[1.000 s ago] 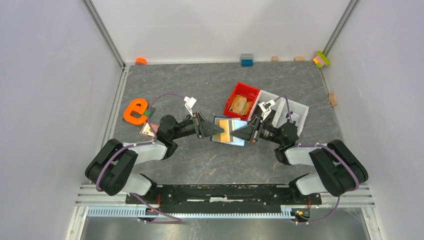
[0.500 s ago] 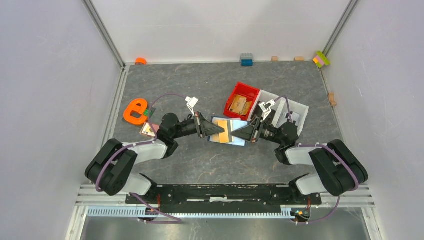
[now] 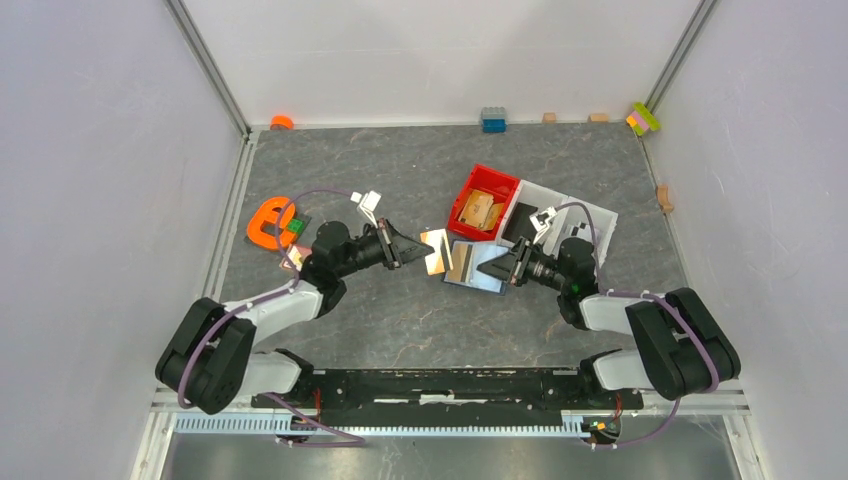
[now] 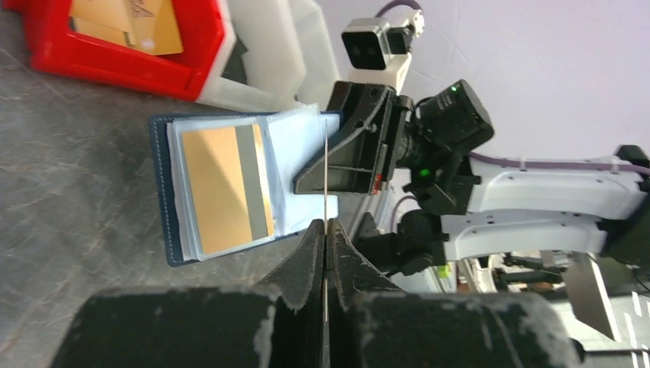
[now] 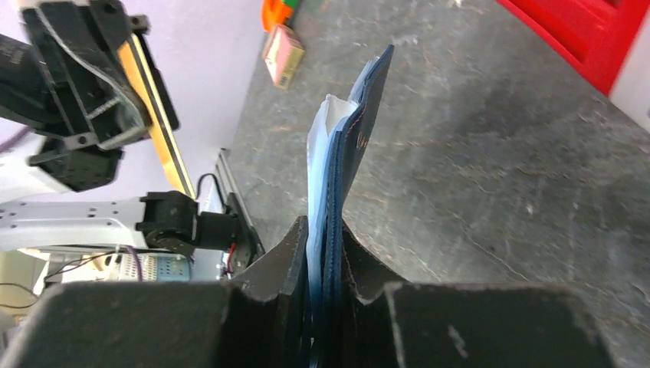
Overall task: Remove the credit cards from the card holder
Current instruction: Remove the credit card from the card holder, then place the credit card in the storage box.
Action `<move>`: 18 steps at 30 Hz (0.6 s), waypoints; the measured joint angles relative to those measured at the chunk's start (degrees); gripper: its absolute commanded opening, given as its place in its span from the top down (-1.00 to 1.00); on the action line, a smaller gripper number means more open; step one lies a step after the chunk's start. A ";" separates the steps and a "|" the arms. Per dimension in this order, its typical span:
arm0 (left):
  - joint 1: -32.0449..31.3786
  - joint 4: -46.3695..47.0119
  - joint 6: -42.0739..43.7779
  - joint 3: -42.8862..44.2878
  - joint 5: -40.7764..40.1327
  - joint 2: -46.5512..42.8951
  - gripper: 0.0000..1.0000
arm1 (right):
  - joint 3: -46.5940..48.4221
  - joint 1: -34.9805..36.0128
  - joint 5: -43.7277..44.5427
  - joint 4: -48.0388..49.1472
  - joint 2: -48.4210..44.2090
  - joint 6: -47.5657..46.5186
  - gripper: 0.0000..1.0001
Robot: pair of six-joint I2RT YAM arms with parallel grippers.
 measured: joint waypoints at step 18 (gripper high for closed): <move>-3.96 -29.53 11.15 37.99 -8.81 25.97 0.95 | 0.52 -0.02 12.46 -31.50 -11.06 -18.69 1.00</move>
